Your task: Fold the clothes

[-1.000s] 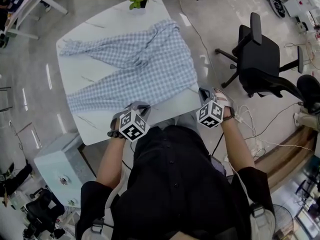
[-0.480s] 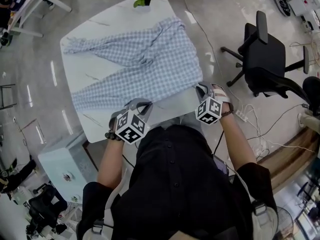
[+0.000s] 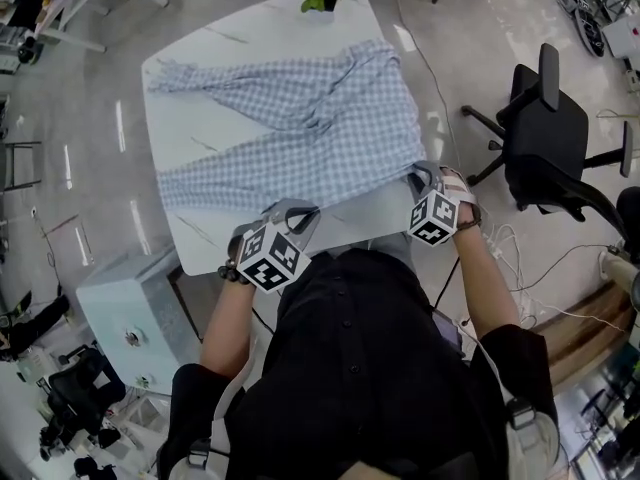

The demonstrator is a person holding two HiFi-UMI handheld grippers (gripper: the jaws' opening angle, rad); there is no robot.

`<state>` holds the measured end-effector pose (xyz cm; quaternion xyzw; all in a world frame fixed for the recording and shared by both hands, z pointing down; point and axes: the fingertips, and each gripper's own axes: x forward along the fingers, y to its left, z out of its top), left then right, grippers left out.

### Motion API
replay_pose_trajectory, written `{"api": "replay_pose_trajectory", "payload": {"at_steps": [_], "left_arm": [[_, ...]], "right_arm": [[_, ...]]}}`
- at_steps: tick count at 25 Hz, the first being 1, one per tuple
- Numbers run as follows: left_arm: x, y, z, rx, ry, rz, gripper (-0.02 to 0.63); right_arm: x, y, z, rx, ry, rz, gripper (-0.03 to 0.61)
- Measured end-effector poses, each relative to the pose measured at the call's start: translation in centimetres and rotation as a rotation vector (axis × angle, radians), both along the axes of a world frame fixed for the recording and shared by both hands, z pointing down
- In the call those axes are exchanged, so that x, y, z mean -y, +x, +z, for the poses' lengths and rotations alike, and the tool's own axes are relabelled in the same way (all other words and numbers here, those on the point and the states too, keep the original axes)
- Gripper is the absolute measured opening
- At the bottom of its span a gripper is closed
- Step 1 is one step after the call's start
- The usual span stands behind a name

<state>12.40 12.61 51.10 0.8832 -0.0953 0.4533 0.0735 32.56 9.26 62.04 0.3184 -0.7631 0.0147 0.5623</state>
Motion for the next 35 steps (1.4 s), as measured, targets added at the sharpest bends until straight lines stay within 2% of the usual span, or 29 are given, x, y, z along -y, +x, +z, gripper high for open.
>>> {"api": "replay_pose_trajectory", "payload": {"at_steps": [2,4,5,13,21,30,35], "left_arm": [[0.0,-0.1,-0.1,-0.011,-0.001,-0.002,0.011],[-0.2,-0.2,-0.1,-0.018,-0.005,-0.004,0.011],[-0.3,-0.3,0.0,-0.019,-0.008,-0.005,0.011],[-0.4,0.4,2.3,-0.007,-0.038,0.023,0.011],[-2.3,1.5,5.7,0.025,-0.118,0.086,0.012],[-4.6,3.8,6.4,0.003,-0.174,0.132,0.012],[-5.1,3.8,7.7,0.024,-0.171,0.119,0.012]], "right_arm": [[-0.1,-0.2,0.1,0.015,-0.024,0.001,0.076],[-0.4,-0.4,0.3,0.011,-0.046,-0.004,0.021],[-0.6,-0.4,0.2,0.006,-0.048,-0.006,0.017],[-2.2,2.0,-1.8,-0.014,-0.021,0.05,0.012],[-5.5,3.8,-2.0,-0.043,-0.036,0.1,0.012],[-6.9,6.5,-1.1,-0.112,-0.02,0.187,0.013],[-6.8,6.0,-0.7,-0.095,-0.041,0.169,0.014]]}}
